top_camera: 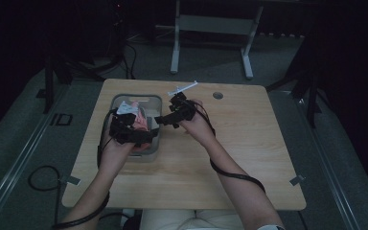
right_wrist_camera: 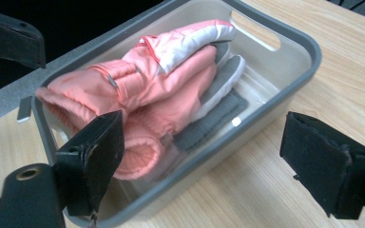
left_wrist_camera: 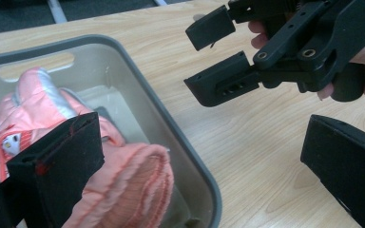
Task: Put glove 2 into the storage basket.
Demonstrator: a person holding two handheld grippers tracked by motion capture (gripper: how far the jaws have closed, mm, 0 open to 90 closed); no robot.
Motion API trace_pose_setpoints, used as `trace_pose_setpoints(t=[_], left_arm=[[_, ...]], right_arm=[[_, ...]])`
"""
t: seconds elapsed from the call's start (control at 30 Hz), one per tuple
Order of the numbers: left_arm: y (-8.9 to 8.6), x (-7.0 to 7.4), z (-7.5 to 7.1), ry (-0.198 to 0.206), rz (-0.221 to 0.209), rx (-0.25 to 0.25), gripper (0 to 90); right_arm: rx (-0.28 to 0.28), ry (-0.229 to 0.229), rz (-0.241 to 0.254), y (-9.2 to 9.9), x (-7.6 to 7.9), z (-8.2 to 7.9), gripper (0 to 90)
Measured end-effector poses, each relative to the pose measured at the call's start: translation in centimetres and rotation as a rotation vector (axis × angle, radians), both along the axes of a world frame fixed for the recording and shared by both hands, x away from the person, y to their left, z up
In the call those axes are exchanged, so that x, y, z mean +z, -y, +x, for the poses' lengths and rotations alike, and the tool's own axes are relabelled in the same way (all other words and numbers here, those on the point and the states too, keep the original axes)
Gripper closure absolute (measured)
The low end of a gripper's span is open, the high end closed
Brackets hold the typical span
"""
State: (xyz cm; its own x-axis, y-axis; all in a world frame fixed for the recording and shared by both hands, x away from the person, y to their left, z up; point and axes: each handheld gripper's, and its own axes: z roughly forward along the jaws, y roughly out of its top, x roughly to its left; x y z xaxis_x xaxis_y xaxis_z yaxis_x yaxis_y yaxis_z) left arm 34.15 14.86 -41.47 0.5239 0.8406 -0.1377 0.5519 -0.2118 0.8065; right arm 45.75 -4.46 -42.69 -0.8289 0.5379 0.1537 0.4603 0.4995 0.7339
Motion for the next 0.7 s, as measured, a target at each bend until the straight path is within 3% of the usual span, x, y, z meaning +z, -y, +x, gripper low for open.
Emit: trace_pose_setpoints(t=[0.2, 0.3, 0.37, 0.4, 0.5, 0.7], left_arm=[[1.7, -0.1, -0.7, 0.017, 0.001, -0.042, 0.0], [2.4, -0.4, -1.0, 0.018, -0.034, -0.081, 0.0], [2.6, -0.5, -1.1, 0.014, -0.036, -0.09, 0.0], [3.3, -0.8, -1.4, 0.037, -0.016, -0.101, 0.0], [3.8, -1.0, -1.7, 0.048, 0.003, -0.114, 0.0], [4.8, -1.5, -2.3, 0.052, 0.006, -0.137, 0.0]], right_arm=[[-0.012, 0.013, 0.006, 1.6, -0.2, -0.4, 14.5], [-0.005, 0.012, 0.011, 2.2, -0.4, -0.7, 14.5], [-0.004, 0.016, 0.009, 2.4, -0.5, -0.8, 14.5], [0.002, 0.019, 0.015, 2.9, -0.8, -1.1, 14.6], [-0.001, 0.031, 0.016, 3.5, -1.1, -1.4, 14.6], [-0.025, 0.037, 0.02, 5.1, -1.7, -1.4, 14.7]])
